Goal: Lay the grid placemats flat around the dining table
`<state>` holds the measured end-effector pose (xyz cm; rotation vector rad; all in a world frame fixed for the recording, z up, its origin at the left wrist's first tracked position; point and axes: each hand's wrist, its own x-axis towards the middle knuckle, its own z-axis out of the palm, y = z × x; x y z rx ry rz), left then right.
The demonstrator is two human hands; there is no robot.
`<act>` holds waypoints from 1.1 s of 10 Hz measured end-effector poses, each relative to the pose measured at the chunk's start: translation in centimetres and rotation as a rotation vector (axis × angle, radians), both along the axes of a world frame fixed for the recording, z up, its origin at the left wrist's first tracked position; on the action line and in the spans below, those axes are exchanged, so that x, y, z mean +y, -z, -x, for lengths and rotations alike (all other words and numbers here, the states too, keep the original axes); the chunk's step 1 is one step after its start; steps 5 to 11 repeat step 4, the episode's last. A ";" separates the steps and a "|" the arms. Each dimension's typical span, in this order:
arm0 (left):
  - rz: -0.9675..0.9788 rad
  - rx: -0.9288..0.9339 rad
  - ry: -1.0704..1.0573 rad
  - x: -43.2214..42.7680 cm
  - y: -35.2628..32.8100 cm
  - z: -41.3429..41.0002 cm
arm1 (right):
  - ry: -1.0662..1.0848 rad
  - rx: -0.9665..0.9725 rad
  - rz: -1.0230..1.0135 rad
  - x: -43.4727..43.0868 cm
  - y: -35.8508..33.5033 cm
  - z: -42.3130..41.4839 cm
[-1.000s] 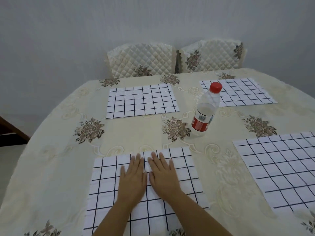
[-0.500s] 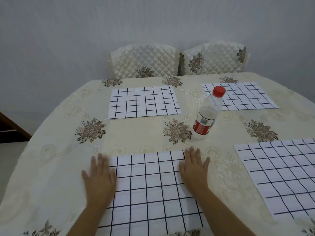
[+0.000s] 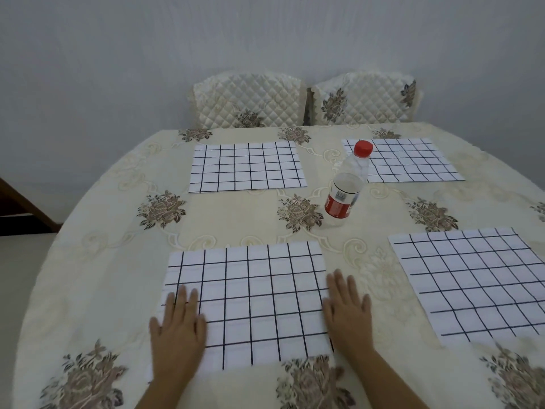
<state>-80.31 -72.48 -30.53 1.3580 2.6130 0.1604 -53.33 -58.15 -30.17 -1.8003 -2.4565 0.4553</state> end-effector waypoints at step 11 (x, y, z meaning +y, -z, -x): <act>-0.406 -0.780 -0.422 0.2 -8.8 -9.2 | 0.467 0.889 0.271 -4.2 -7.6 0.1</act>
